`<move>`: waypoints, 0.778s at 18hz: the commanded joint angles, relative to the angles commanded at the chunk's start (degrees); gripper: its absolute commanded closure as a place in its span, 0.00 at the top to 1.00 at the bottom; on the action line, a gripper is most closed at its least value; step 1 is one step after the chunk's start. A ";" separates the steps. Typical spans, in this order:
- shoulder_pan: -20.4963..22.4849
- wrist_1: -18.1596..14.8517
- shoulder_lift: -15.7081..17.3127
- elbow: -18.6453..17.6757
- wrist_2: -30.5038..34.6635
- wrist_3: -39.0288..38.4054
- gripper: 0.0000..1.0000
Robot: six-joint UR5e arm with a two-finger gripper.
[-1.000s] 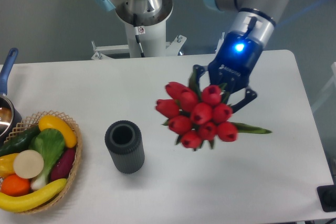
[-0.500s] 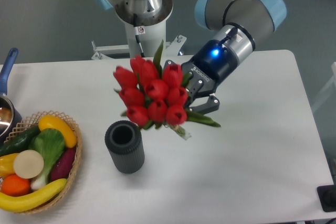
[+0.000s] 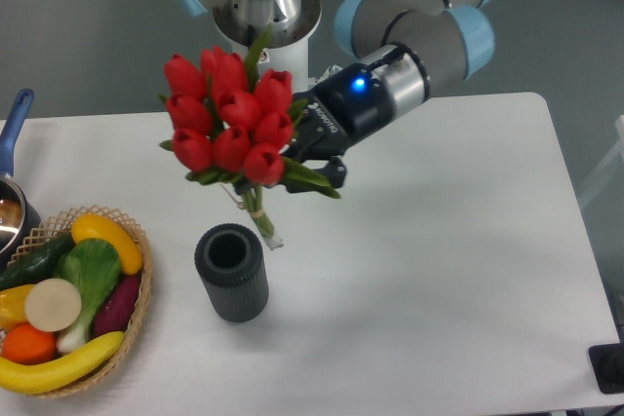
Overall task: Insert the flowers into the vase
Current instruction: 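Lower the tulip stems into the grey vase opening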
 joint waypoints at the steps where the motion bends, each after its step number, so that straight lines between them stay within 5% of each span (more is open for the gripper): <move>1: -0.18 0.00 0.00 -0.35 0.00 0.00 0.34; 14: -1.94 -0.09 -0.96 -3.25 0.09 0.44 0.34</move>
